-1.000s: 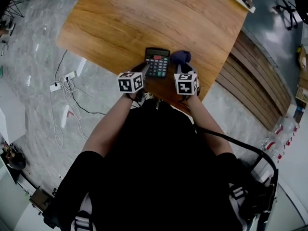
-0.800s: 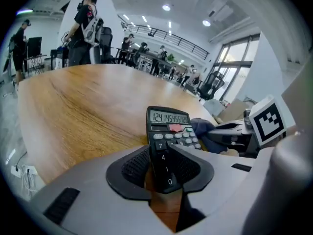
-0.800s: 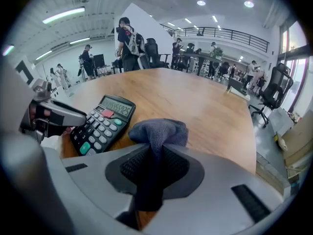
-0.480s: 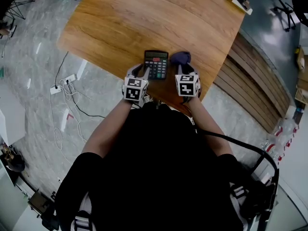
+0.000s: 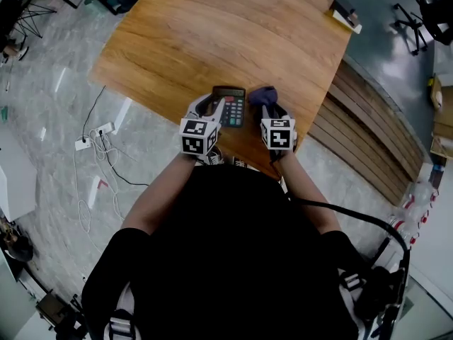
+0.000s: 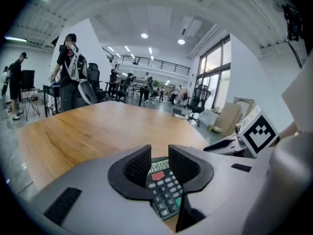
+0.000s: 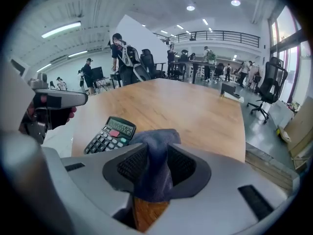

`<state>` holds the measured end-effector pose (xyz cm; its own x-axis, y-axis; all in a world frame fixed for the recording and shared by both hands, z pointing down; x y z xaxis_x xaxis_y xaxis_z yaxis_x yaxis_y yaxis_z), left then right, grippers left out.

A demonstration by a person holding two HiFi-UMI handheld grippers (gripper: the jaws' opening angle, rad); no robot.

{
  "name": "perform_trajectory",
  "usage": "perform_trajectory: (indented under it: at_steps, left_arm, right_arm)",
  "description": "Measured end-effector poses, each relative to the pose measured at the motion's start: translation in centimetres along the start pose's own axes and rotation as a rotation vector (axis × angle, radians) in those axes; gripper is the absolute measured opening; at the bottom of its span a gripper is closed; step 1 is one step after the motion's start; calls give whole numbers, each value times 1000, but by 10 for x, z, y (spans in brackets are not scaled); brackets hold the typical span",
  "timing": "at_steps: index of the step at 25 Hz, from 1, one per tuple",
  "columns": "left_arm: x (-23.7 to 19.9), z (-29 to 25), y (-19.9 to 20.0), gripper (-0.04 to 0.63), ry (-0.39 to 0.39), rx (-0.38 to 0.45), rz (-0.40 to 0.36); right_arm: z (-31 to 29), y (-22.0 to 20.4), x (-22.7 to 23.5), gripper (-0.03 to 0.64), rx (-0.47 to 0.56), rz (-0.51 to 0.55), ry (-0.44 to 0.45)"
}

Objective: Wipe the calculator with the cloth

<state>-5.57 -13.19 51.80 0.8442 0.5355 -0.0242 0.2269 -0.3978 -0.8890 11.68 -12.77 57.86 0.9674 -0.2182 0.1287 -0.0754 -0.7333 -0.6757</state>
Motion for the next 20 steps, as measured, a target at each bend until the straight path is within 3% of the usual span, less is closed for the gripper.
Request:
perform_trajectory:
  at_steps: [7,12,14,20]
  left_arm:
    - [5,18,52,115,2,124,9]
    - [4,43,103,68,68,255,-36]
    - [4,54,119,36,97,301,-45]
    - [8,74,135,8,157,343,-66]
  right_arm:
    - [39,51,-14,86,172,2,26]
    - [90,119,-48,81,411,2,130]
    - [108,138,-59,45,496,2,164]
    - [144,157,-97,15,683,65,270]
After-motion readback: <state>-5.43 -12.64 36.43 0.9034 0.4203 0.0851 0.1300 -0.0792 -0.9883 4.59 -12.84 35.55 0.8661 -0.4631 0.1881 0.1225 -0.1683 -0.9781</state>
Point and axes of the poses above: the fingertips, and each gripper's own axes: z backward along the fingers, x to its right, y out of its top, the point moved 1 cm from there along z, backward along the fingers, and after that the axes turned 11 degrees about -z, right-handed, at the moved point
